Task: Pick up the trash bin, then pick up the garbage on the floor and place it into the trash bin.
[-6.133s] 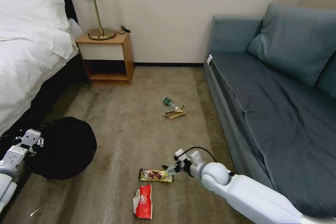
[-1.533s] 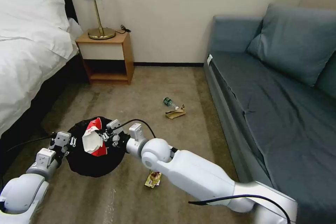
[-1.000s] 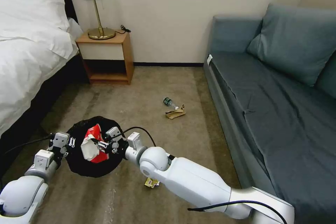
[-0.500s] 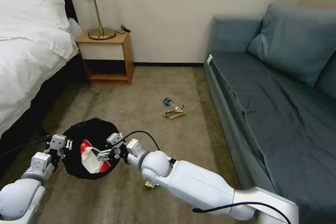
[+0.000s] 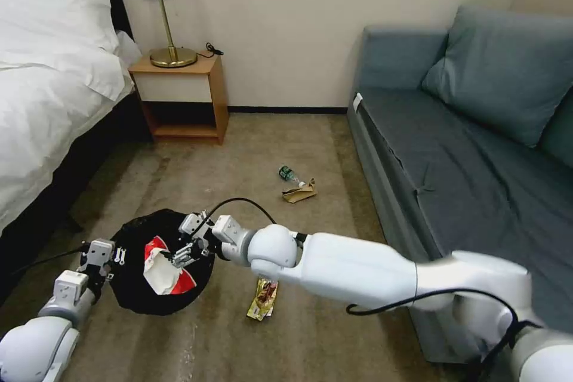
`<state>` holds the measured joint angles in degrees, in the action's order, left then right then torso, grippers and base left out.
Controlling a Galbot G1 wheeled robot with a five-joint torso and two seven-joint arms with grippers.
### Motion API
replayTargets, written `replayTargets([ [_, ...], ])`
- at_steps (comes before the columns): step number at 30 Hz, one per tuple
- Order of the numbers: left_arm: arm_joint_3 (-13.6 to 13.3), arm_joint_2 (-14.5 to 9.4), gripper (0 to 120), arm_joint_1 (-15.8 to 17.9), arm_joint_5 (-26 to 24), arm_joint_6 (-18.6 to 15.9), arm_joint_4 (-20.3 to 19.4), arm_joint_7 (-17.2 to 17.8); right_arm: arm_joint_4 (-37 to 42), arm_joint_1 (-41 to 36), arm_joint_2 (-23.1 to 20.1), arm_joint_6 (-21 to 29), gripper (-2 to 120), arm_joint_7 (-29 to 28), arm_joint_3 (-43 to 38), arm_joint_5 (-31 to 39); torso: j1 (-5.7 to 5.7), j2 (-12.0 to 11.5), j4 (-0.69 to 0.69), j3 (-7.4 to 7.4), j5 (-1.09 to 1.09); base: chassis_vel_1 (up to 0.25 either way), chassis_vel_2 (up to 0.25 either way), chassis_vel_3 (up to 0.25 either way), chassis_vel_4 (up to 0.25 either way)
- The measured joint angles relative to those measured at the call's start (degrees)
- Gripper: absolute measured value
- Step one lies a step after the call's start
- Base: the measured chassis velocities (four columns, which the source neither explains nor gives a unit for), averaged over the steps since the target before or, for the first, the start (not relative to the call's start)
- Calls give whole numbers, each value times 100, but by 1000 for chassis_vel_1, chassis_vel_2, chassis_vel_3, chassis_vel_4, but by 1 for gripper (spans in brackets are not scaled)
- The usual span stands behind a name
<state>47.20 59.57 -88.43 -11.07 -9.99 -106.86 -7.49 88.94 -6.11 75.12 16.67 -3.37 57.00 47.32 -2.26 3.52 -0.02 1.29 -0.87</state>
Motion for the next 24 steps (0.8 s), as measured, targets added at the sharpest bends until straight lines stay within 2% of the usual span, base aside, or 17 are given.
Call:
replayTargets([
  [9,-35,103,3,-43,-198,-24,-119,4,-492,295,240,-33,100,280,229,48,0,0,-1,0,-1,0,0,0,0],
  [13,63,125,3,-199,-217,-33,-202,9,-865,364,400,-291,100,471,347,-194,0,0,0,1,0,0,0,0,0],
  [17,109,128,3,-261,-215,-33,-213,9,-868,515,404,-300,100,600,419,-170,0,0,0,0,-1,0,0,0,0],
  [22,190,136,3,-416,-200,-25,-265,8,-603,1142,240,-61,100,1272,624,72,0,0,-1,0,-1,0,0,0,0],
  [23,200,144,3,-450,-191,-20,-280,6,-487,1415,179,125,100,1648,692,109,1,1,-1,0,-1,0,0,0,0],
  [24,200,144,3,-450,-191,-20,-280,6,-487,1415,179,125,100,1648,692,109,1,1,-1,0,-1,0,0,0,0],
])
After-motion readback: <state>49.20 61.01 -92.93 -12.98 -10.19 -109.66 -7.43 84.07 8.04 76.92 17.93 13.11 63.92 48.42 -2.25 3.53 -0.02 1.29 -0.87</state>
